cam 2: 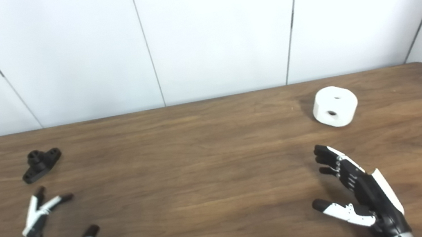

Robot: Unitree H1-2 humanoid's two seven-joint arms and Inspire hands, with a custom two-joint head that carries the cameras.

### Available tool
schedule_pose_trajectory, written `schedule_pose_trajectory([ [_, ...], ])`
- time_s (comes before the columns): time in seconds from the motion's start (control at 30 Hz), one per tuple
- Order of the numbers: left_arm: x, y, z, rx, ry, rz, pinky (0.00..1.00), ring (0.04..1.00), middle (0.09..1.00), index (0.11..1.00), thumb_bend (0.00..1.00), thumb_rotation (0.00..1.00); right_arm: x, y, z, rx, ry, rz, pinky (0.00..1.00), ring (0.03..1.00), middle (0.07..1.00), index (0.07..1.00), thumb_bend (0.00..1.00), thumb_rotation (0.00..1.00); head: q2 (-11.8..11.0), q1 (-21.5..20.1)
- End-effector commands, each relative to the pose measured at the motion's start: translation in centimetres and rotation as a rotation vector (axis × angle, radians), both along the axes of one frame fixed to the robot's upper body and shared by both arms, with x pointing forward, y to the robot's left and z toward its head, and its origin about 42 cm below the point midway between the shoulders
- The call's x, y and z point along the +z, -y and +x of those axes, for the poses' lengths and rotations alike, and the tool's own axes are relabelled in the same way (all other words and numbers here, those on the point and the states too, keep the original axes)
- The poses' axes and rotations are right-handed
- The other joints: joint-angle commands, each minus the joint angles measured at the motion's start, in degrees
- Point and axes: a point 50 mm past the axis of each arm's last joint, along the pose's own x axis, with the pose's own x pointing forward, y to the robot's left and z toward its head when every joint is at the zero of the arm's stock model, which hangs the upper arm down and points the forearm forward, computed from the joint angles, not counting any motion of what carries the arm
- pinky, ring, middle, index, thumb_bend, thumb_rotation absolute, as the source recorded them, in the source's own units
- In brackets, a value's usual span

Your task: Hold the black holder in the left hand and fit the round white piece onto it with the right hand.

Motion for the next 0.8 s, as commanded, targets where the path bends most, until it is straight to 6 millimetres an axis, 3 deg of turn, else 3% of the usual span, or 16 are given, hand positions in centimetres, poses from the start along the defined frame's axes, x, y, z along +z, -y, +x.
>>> schedule_pose_trajectory([
  [0.0, 2.6, 0.2, 1.4, 0.046, 0.098, 0.013, 1.00, 1.000, 1.000, 0.774, 0.73, 0.25, -2.2, 0.6, -1.4, -0.024, -0.077, 0.021, 0.81, 0.868, 0.874, 0.851, 0.74, 0.47, -0.07, 0.47],
  [0.27, 7.0, -3.0, 3.7, 0.139, 0.123, 0.131, 1.00, 1.000, 1.000, 0.796, 0.77, 0.34, -2.2, 1.3, -1.3, -0.025, -0.090, 0.005, 0.82, 0.870, 0.879, 0.856, 0.77, 0.52, 0.02, 4.03],
  [0.5, 9.7, -6.8, 6.3, 0.186, 0.077, 0.191, 1.00, 1.000, 1.000, 0.802, 0.88, 0.42, -2.4, 2.0, -0.9, -0.021, -0.101, -0.006, 0.83, 0.878, 0.881, 0.861, 0.74, 0.55, -0.43, 7.91],
  [0.67, 10.8, -7.7, 7.8, 0.228, 0.034, 0.260, 1.00, 1.000, 1.000, 0.810, 0.84, 0.61, -2.7, 2.6, -0.7, -0.020, -0.115, -0.003, 0.86, 0.897, 0.897, 0.883, 0.74, 0.58, -0.94, 11.15],
  [0.77, 11.2, -7.8, 8.5, 0.259, 0.011, 0.265, 1.00, 1.000, 1.000, 0.812, 0.80, 0.57, -2.8, 2.9, -0.6, -0.004, -0.108, 0.017, 0.88, 0.910, 0.911, 0.896, 0.69, 0.56, -1.36, 13.07],
])
